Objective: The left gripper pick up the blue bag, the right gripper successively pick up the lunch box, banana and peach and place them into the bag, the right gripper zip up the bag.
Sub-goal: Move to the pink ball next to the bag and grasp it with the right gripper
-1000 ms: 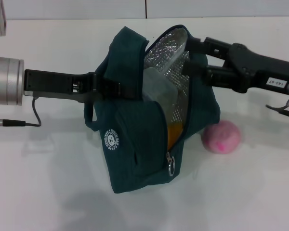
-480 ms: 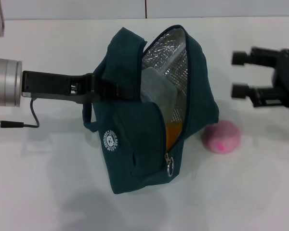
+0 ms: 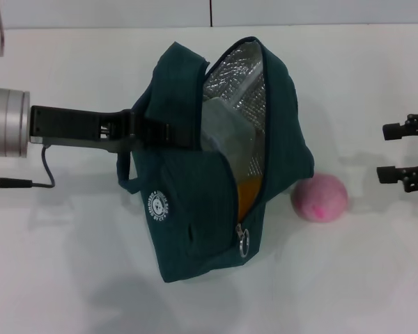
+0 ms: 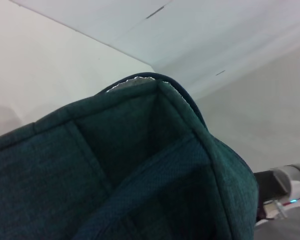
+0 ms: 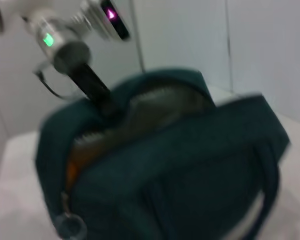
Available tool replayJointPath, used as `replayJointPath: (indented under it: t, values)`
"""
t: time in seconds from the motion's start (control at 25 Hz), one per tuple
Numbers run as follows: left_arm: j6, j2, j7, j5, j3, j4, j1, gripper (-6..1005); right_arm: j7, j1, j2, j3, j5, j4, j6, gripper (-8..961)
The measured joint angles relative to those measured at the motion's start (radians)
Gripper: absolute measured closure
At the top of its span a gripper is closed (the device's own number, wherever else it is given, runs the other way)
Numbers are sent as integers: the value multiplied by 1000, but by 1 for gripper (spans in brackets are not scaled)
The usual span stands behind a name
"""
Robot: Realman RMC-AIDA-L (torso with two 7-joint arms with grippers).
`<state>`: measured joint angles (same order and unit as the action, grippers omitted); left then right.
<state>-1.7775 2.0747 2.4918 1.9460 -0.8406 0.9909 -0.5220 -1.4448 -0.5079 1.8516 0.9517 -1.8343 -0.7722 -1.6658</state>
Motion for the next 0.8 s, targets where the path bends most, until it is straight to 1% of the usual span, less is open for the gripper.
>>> replayJointPath:
  t: [0.16, 0.24, 0.36, 0.48, 0.64, 0.8]
  values:
    - [1, 1, -9, -1, 0, 0, 9, 967, 3, 1, 33, 1, -48, 8, 68, 113]
    - [2, 2, -11, -1, 0, 0, 11, 967, 3, -4, 54, 5, -79, 9, 93, 113]
    - [5, 3, -17, -1, 0, 0, 12, 967, 3, -23, 89, 5, -143, 7, 124, 114]
    - [5, 4, -20, -1, 0, -10, 13, 967, 3, -47, 115, 6, -195, 6, 133, 115]
    - [6, 3, -26, -2, 0, -24, 12, 967, 2, -64, 131, 7, -217, 8, 138, 123]
    - [6, 2, -31, -2, 0, -24, 8, 967, 1, -75, 142, 10, -239, 15, 150, 131]
